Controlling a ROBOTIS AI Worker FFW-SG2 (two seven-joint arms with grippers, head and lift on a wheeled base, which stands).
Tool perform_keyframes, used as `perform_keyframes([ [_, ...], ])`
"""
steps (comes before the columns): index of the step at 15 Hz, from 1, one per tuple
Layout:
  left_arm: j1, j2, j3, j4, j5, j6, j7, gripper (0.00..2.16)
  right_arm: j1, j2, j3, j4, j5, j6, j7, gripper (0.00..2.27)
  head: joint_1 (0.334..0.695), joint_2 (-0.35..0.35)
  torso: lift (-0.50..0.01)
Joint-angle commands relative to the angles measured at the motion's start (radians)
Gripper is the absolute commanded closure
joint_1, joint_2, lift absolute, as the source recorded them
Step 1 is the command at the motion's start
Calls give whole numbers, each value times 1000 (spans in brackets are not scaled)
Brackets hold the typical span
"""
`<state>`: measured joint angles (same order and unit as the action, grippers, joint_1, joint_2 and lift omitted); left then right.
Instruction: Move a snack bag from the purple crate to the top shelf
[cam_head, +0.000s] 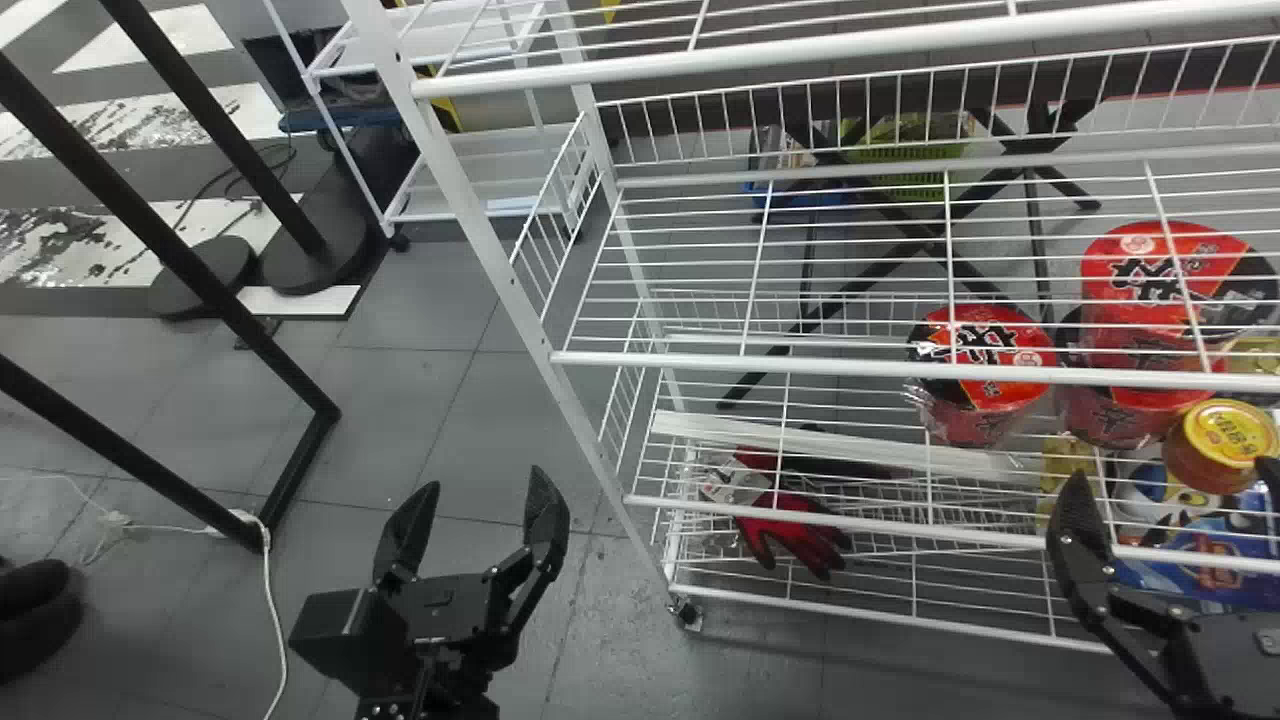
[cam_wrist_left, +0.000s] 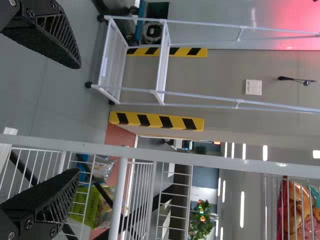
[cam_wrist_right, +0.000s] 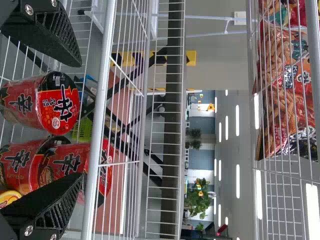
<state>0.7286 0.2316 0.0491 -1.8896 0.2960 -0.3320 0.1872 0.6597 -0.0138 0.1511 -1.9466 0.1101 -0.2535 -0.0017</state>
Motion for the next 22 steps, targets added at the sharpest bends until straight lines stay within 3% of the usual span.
perform_keyframes([
  [1,2,0,0,-2,-2,0,0,66,1,0,4,0,-1,-5,-1,12,695,306,-384],
  [6,5,0,0,-2,-11,3,2,66,1,-3,8,5,-3,-11,-7,12,695,309,-403],
  [9,5,-1,0,1,-12,0,3,66,5,-9,31,6,10,7,-50,9,695,312,-415],
  [22,2,-1,0,9,-12,0,3,66,3,-11,30,18,-6,-57,-52,22,695,319,-453],
])
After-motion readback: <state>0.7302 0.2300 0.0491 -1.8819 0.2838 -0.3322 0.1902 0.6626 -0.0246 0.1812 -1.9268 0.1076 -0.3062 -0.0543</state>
